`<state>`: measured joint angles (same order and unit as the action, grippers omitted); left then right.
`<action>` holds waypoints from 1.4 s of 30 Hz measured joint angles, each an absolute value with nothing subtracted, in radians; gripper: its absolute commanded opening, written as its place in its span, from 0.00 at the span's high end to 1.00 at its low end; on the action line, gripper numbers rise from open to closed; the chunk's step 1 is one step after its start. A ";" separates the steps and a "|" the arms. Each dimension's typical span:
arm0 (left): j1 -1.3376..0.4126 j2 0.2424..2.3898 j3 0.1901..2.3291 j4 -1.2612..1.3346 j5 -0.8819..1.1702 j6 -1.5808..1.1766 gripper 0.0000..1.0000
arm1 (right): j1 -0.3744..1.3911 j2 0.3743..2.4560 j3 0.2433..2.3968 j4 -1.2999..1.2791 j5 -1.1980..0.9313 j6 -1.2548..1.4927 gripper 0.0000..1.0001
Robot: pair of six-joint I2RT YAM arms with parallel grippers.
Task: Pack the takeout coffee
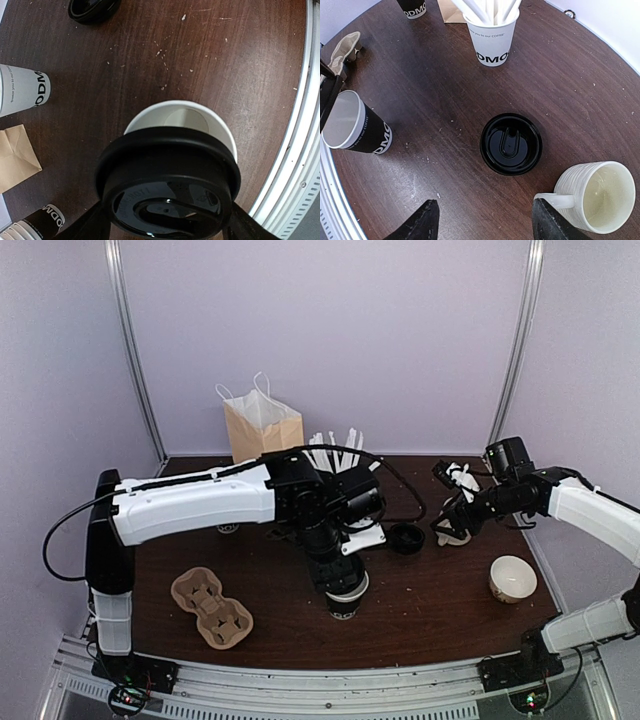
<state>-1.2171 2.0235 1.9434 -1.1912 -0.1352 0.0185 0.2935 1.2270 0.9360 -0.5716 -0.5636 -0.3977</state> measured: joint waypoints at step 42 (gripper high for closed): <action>-1.204 2.088 2.041 -1.239 -0.092 0.058 0.24 | 0.294 1.257 0.936 -0.588 -0.584 -0.421 0.34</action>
<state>-1.2041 2.0876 2.0407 -1.2392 -0.0921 0.0582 0.2935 1.2572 0.9360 -0.5884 -0.5842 -0.4206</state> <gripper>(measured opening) 0.764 0.662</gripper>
